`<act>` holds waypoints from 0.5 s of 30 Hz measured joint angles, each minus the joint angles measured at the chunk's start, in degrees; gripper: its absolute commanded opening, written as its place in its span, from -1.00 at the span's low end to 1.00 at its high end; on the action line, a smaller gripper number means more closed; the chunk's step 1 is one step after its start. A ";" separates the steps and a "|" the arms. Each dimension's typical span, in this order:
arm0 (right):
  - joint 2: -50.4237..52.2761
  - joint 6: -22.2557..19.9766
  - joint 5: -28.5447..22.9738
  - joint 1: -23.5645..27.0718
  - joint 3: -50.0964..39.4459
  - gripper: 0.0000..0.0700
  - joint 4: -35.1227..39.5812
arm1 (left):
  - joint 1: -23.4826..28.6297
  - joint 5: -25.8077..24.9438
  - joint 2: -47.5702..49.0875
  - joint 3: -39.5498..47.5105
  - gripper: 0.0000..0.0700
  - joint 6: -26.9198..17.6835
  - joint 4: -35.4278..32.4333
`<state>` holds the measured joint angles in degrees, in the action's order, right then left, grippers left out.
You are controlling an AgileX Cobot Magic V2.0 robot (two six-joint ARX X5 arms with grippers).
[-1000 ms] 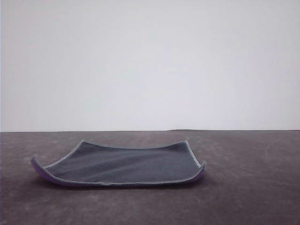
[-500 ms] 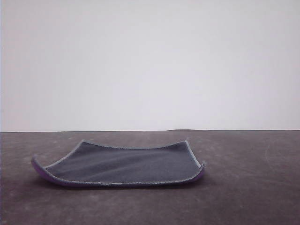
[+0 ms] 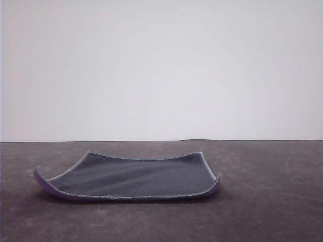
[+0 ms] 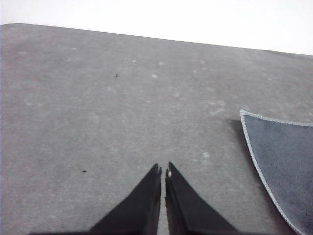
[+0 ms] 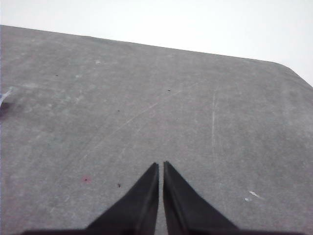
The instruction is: Fold clothes
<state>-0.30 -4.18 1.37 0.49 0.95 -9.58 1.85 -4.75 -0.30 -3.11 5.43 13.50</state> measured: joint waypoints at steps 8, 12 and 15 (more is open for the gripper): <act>0.00 2.84 2.09 0.00 0.00 -0.97 0.00 | 0.00 0.00 0.00 0.00 -1.00 2.70 0.00; 0.00 5.48 2.09 0.00 0.00 -0.97 0.00 | 0.00 0.00 0.00 0.09 -1.00 5.20 -0.37; 0.00 8.12 2.09 0.00 0.02 -0.97 0.00 | 0.00 -0.69 0.00 0.41 -1.00 7.96 -1.94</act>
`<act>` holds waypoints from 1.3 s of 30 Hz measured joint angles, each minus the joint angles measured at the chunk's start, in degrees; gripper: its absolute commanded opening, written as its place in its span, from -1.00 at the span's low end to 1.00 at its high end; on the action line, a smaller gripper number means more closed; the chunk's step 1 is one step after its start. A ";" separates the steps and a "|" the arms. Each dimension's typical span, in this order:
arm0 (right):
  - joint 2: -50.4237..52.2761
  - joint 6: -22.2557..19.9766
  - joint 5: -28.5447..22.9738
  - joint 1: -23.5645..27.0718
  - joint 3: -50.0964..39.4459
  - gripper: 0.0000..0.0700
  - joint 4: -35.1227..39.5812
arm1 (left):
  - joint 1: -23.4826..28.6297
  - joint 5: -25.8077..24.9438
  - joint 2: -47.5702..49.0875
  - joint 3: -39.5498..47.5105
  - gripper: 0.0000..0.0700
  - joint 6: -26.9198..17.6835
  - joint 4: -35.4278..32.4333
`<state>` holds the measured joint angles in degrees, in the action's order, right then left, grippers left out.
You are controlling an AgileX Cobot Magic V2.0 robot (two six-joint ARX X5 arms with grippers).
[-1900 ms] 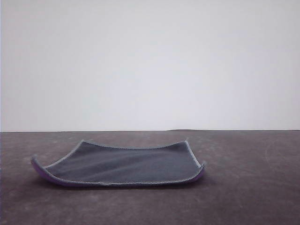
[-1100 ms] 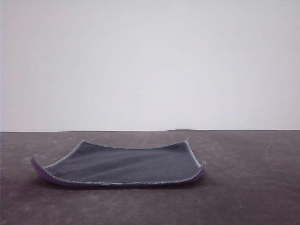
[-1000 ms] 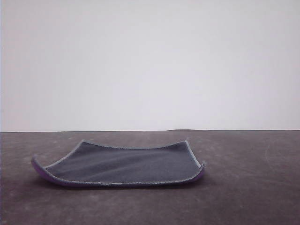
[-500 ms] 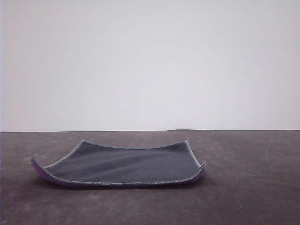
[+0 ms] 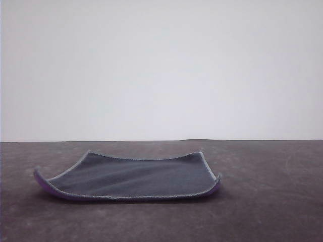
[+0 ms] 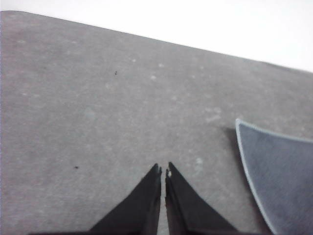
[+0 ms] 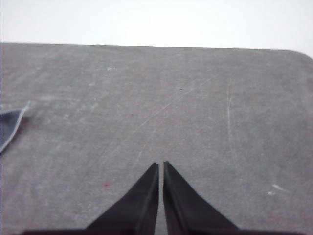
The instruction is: Fold clothes
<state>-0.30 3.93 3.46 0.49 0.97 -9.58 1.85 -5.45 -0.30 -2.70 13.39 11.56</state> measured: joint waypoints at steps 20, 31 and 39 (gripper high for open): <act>-36.60 7.90 13.44 0.00 33.62 -0.97 -2.97 | -0.04 -3.57 -33.24 -35.99 -0.99 2.67 -1.63; -66.20 7.90 26.58 -3.07 47.91 -0.97 -3.08 | -0.04 -4.21 -63.50 -56.45 -1.00 -10.63 4.69; -73.18 7.90 27.97 -6.98 47.93 -0.97 -3.43 | -0.48 -20.55 -76.82 -59.38 -1.00 -12.77 16.63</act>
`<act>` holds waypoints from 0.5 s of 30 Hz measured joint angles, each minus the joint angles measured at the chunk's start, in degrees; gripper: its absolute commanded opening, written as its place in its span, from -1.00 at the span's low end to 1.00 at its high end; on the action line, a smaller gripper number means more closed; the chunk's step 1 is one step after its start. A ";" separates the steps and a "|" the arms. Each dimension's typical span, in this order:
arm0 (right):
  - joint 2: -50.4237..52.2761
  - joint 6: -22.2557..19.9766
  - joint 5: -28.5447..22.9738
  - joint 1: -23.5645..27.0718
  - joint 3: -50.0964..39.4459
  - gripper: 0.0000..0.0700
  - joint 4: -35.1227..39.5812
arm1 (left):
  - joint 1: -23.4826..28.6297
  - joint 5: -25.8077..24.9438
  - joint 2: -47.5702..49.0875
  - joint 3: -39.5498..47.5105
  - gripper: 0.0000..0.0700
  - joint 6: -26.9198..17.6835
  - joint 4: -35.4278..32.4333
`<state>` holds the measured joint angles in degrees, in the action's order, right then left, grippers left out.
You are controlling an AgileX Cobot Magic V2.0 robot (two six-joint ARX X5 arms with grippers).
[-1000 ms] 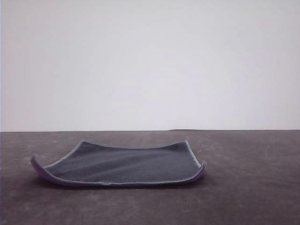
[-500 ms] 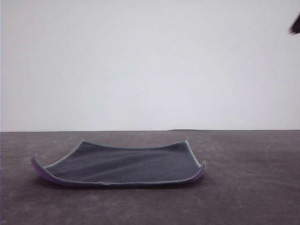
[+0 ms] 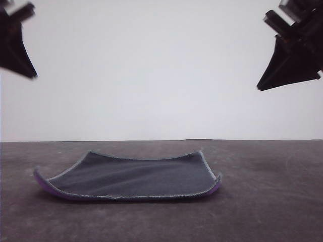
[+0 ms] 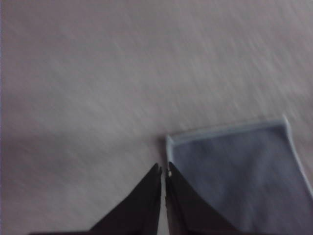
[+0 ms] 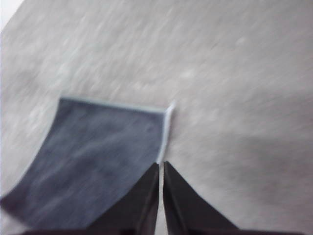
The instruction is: Fold clothes
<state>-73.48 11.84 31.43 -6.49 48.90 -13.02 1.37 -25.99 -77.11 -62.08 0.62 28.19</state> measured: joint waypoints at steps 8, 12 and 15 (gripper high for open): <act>-0.30 0.00 0.52 -1.77 0.00 -0.96 0.01 | -0.11 -7.58 -4.20 0.00 -1.00 -0.13 4.20; -0.30 -0.02 0.56 -1.77 0.00 -0.52 0.00 | -0.11 -11.29 -4.23 0.00 -0.89 -0.24 3.80; -0.30 -0.07 1.38 -1.77 0.00 0.54 0.00 | -0.11 -13.75 -4.23 0.00 -0.28 -0.54 3.75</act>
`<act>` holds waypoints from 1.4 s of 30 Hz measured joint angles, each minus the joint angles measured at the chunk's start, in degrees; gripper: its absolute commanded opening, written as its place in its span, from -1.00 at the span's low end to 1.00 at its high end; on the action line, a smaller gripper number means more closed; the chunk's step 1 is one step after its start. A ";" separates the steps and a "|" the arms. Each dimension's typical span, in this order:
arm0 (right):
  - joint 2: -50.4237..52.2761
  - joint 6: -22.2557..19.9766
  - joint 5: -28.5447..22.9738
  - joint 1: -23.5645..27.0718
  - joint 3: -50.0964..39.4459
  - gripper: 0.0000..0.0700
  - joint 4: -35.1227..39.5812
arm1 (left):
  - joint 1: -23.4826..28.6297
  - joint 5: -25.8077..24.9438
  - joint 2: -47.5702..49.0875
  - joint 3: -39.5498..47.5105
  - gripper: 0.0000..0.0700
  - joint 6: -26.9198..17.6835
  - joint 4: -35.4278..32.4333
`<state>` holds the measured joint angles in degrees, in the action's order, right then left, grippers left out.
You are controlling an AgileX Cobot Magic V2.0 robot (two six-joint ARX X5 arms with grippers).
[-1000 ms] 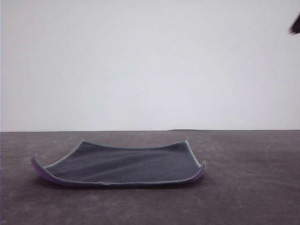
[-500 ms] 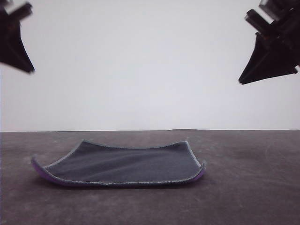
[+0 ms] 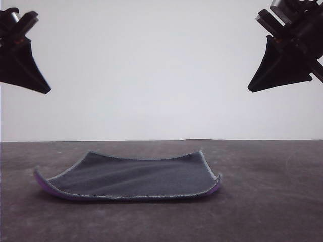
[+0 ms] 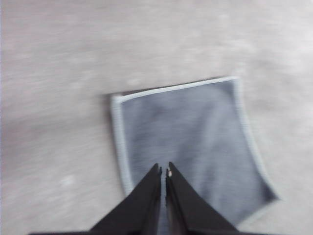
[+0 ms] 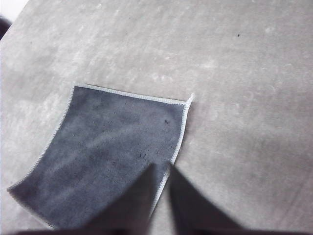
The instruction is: Fold clothes
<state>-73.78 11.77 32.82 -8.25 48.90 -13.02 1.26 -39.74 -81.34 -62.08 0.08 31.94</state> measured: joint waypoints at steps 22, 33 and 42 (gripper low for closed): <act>-9.81 -0.83 2.05 -2.51 1.75 0.80 6.92 | -2.84 -1.02 -5.57 -0.30 0.35 5.16 -10.15; -27.74 0.24 4.15 -2.95 12.71 0.76 9.90 | -3.43 -0.99 -21.14 -0.31 0.35 7.04 -19.12; -34.72 2.03 4.90 -4.13 18.47 0.76 10.42 | -3.41 -1.44 -27.34 -0.39 0.35 9.76 -26.08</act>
<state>-108.50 13.80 37.71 -12.38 67.37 -2.59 -2.15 -41.18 -108.68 -62.48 9.84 5.86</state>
